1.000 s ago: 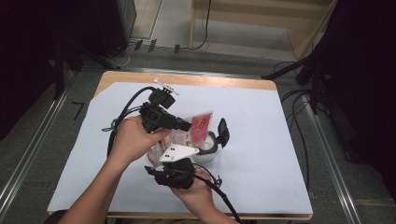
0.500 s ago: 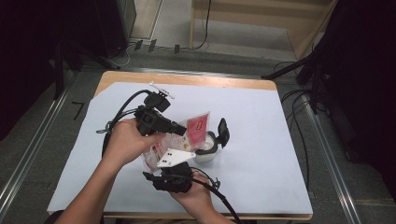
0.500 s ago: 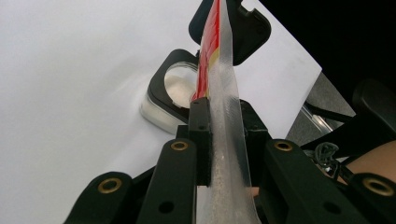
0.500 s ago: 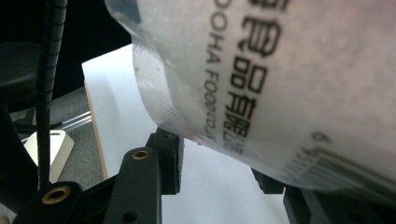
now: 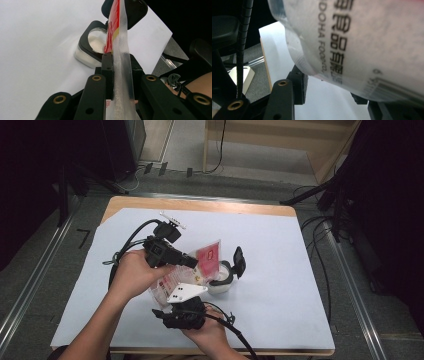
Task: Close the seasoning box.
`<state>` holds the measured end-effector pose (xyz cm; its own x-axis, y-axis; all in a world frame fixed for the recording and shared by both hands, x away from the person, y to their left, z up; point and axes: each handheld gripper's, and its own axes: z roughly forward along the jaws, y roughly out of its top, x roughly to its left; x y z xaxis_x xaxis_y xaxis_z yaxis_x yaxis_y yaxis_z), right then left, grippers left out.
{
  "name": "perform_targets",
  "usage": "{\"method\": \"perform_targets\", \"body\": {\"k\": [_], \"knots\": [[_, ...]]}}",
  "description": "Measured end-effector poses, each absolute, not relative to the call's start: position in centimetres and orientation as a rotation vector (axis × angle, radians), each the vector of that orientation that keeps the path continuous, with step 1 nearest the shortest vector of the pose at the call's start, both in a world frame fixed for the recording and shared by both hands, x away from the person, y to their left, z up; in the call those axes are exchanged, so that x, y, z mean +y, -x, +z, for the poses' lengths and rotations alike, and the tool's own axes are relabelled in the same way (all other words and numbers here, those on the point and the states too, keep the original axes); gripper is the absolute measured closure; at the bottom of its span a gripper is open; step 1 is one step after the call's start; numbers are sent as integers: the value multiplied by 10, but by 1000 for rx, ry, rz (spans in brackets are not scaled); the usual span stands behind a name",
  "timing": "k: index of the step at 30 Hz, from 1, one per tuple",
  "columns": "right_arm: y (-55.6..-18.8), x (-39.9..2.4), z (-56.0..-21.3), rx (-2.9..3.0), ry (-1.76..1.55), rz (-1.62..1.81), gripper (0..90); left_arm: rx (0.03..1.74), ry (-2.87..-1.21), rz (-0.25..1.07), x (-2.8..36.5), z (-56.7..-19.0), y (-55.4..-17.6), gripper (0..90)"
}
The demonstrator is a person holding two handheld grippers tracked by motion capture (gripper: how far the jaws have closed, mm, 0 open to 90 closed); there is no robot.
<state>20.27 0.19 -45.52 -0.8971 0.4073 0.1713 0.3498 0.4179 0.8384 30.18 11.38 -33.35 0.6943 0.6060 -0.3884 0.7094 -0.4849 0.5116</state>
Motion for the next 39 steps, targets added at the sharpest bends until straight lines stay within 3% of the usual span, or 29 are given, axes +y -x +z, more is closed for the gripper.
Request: {"method": "perform_targets", "body": {"k": [6, 24, 39], "knots": [[-201, 2, -456, 2587, -696, 1524, 510, 992, -2245, -199, 113, -336, -301, 821], [-200, 5, -468, 2630, -696, 1468, 506, 991, -2278, -224, 109, -349, -306, 829], [-201, 6, -470, 2635, -689, 1455, 507, 973, -2272, -220, 112, -351, -306, 889]]}}
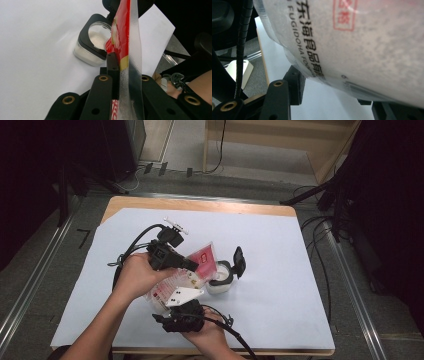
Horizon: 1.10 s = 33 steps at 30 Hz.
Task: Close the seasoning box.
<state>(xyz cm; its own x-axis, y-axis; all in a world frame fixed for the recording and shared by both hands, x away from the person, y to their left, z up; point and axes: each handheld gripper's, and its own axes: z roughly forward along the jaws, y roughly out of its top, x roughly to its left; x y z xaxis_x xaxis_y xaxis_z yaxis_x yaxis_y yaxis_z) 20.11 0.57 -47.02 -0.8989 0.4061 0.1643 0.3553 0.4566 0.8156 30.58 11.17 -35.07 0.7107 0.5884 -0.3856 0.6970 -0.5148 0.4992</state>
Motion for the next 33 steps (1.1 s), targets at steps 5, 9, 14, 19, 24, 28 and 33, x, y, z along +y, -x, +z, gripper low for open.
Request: {"method": "perform_targets", "body": {"k": [5, 9, 14, 19, 24, 28, 33], "knots": [[-204, 4, -469, 2623, -702, 1439, 503, 953, -2258, -199, 113, -347, -305, 896], [-207, 1, -468, 2610, -703, 1443, 501, 946, -2246, -182, 116, -343, -304, 900], [-210, -1, -469, 2596, -734, 1455, 497, 947, -2226, -180, 120, -340, -304, 900], [-218, -6, -471, 2585, -776, 1465, 497, 941, -2219, -174, 125, -337, -305, 899], [-221, -10, -471, 2573, -793, 1451, 498, 938, -2207, -172, 128, -336, -305, 899], [-223, -12, -472, 2547, -790, 1445, 500, 947, -2195, -171, 131, -335, -305, 899], [-226, -16, -473, 2530, -804, 1446, 504, 942, -2187, -161, 136, -332, -305, 899]]}}
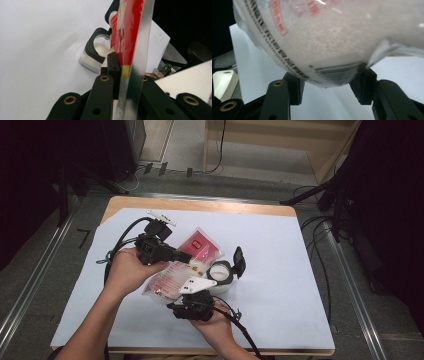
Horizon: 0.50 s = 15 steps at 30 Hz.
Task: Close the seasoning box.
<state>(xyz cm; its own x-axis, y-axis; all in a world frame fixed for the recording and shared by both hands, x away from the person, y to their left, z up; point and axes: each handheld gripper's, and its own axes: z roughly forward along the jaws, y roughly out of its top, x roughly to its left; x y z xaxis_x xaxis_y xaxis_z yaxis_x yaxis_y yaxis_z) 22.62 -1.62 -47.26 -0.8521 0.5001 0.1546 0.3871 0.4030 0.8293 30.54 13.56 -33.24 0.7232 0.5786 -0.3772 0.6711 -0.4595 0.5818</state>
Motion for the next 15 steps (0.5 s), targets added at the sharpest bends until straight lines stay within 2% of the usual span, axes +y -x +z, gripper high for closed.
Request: {"method": "perform_targets", "body": {"k": [15], "knots": [[-239, -30, -473, 2481, -910, 1456, 505, 892, -2181, -137, 150, -325, -304, 900]]}}
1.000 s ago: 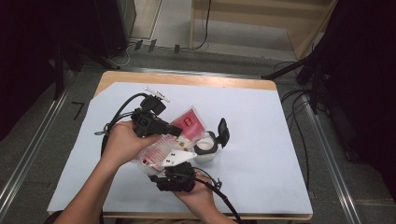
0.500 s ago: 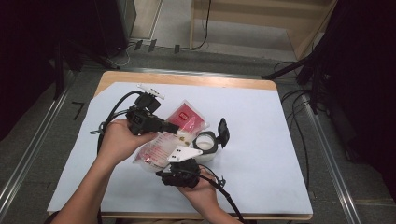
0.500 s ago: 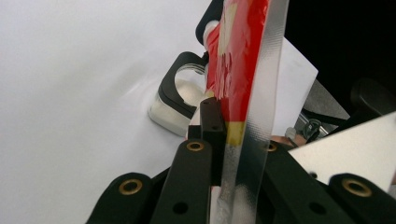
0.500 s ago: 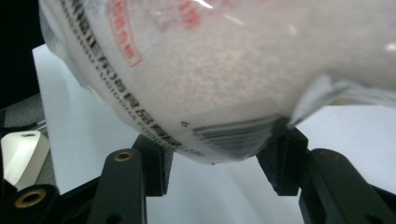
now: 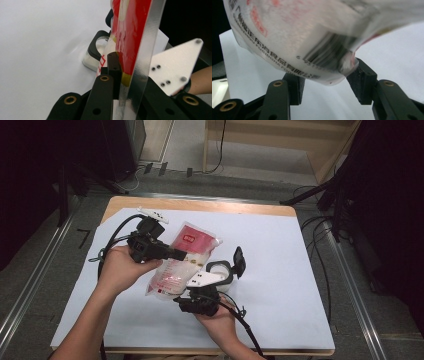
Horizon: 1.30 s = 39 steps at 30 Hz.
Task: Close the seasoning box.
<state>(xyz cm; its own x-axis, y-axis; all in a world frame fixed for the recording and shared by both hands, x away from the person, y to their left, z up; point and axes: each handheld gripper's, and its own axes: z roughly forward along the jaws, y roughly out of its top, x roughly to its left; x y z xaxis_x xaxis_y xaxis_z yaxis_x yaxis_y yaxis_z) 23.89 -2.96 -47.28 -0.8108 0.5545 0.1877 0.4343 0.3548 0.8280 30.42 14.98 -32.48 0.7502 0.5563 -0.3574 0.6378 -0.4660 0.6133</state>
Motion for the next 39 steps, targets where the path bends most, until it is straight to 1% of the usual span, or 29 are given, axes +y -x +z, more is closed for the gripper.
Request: {"method": "perform_targets", "body": {"k": [3, 11, 15, 20, 24, 29, 39], "knots": [[-245, -34, -474, 2487, -976, 1469, 530, 889, -2183, -124, 152, -324, -303, 900], [-256, -48, -471, 2454, -1068, 1477, 557, 880, -2183, -131, 155, -323, -301, 900], [-255, -46, -469, 2474, -1032, 1452, 560, 886, -2182, -118, 156, -323, -303, 900], [-252, -40, -470, 2506, -991, 1430, 547, 942, -2141, -116, 167, -324, -307, 900], [-255, -40, -470, 2537, -992, 1437, 528, 988, -2093, -67, 178, -322, -310, 900], [-257, -39, -472, 2569, -995, 1411, 519, 1030, -2076, -23, 188, -324, -314, 900], [-256, -37, -474, 2591, -945, 1418, 505, 1080, -2056, 43, 192, -345, -332, 900]]}}
